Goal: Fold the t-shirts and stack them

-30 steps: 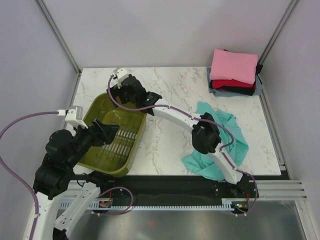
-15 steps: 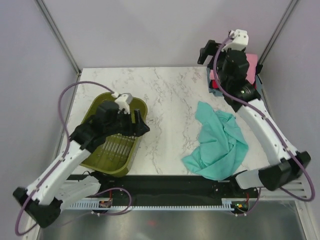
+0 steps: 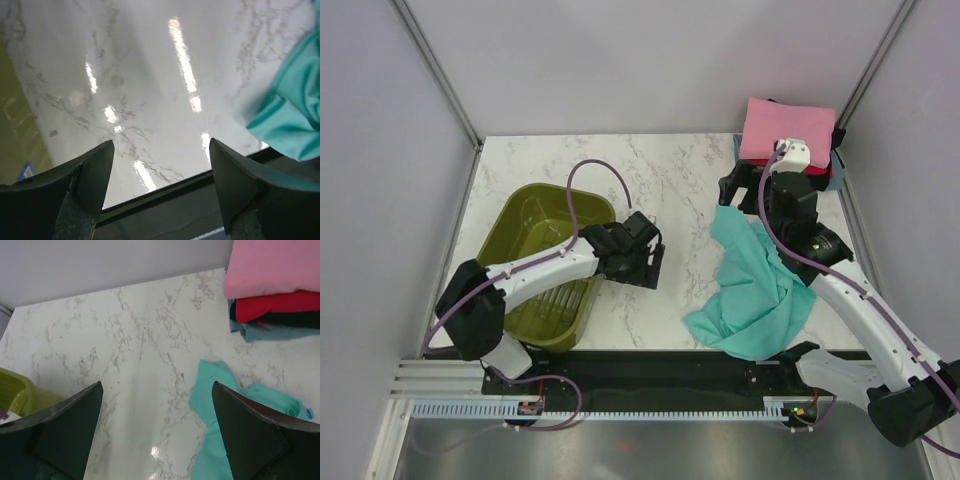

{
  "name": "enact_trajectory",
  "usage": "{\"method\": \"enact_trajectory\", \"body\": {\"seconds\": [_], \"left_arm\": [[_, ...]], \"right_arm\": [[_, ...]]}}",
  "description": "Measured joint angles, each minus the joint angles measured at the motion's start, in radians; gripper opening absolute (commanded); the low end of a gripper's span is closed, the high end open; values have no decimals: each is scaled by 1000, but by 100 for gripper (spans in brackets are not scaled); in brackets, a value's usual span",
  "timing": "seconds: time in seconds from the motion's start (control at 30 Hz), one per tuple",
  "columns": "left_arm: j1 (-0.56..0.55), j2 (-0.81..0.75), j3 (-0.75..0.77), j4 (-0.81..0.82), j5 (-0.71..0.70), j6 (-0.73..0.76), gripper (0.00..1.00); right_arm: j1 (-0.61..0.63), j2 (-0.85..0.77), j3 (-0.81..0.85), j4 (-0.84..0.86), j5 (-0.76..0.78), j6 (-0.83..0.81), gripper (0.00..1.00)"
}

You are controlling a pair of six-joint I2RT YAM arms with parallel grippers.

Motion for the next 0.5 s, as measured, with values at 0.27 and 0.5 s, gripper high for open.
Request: {"method": "enact_trajectory", "body": {"seconds": [0.27,0.5], "left_arm": [[319,-5,-82,5,-21,-11,85],[566,-149,-169,-28,-22,53,86]], "right_arm": [[0,2,-32,-26,-50,16,98],[0,0,-72,-28,-63,18,98]]}}
